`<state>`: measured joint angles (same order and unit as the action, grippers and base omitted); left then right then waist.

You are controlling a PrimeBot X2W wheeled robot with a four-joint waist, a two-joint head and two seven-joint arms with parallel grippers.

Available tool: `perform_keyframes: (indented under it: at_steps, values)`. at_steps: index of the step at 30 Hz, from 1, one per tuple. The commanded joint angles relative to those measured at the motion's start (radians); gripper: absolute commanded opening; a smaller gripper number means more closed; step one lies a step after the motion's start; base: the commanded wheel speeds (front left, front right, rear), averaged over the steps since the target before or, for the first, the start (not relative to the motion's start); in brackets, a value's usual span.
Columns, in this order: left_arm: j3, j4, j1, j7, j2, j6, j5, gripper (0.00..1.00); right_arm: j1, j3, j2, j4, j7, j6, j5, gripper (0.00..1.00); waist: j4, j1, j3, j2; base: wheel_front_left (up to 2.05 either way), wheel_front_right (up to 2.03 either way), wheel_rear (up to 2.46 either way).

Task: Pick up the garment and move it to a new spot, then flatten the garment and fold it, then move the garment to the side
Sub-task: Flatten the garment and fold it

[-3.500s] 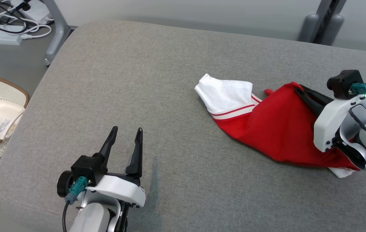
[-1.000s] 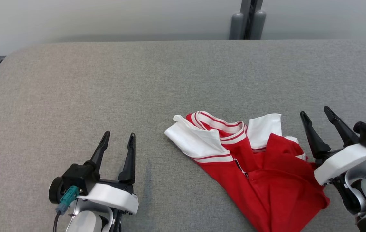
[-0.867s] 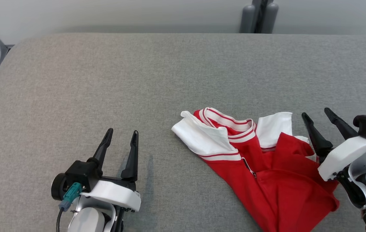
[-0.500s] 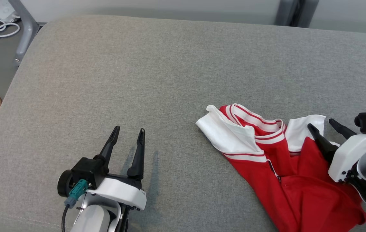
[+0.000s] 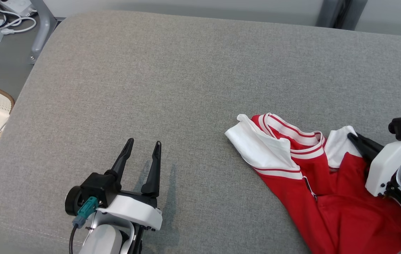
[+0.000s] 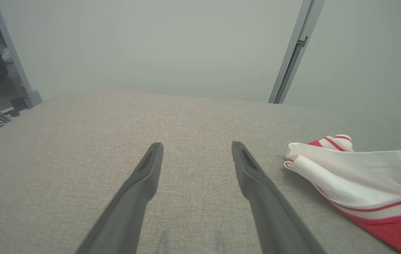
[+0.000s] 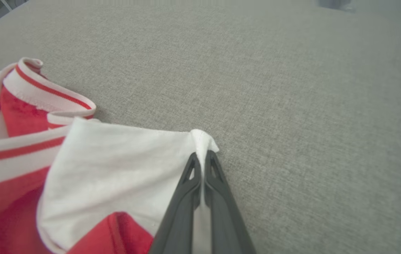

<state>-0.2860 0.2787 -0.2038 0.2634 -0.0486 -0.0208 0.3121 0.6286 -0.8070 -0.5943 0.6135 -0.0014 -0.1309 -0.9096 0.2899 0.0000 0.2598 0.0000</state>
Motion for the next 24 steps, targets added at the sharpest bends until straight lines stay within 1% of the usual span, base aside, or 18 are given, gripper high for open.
perform_keyframes:
  at_steps: [1, 4, 7, 12, 16, 20, 24]
  values:
    - [-0.001, -0.004, -0.009, 0.002, -0.004, -0.006, 0.008, 1.00, 0.029, -0.016, -0.024, 0.007, -0.017, 0.000, -0.012, 0.00, 0.002, 0.0000, 0.001, 0.0000, 0.00, 0.00, 0.00]
    - [-0.006, -0.007, -0.011, 0.002, -0.004, -0.010, 0.014, 1.00, 0.055, -0.030, -0.044, 0.016, -0.028, 0.000, -0.019, 0.00, 0.005, 0.0000, 0.005, 0.0000, 0.00, 0.00, 0.00]
    - [-0.012, -0.014, -0.020, 0.002, -0.004, -0.015, 0.024, 1.00, 0.118, -0.039, -0.076, 0.031, -0.040, 0.000, -0.013, 0.00, 0.011, 0.0000, 0.019, 0.0000, 0.00, 0.00, 0.00]
    - [-0.031, -0.018, -0.038, 0.002, -0.004, -0.015, 0.045, 1.00, 0.294, -0.057, -0.133, 0.067, -0.048, 0.000, 0.063, 0.00, 0.032, 0.0000, 0.049, 0.0000, 0.00, 0.00, 0.00]
    - [-0.059, -0.024, -0.054, 0.002, -0.004, -0.023, 0.073, 1.00, 0.467, -0.064, -0.158, 0.105, -0.056, 0.000, 0.142, 0.00, 0.066, 0.0000, 0.076, 0.0000, 0.00, 0.00, 0.00]
    - [-0.096, -0.033, -0.069, 0.002, -0.004, -0.031, 0.106, 1.00, 0.634, -0.087, -0.155, 0.152, -0.070, 0.000, 0.240, 0.00, 0.114, 0.0000, 0.099, 0.0000, 0.00, 0.00, 0.00]
    - [-0.129, -0.044, -0.077, 0.002, -0.004, -0.044, 0.140, 1.00, 0.777, -0.106, -0.119, 0.205, -0.102, 0.000, 0.321, 0.00, 0.163, 0.0000, 0.120, 0.0000, 0.00, 0.00, 0.00]
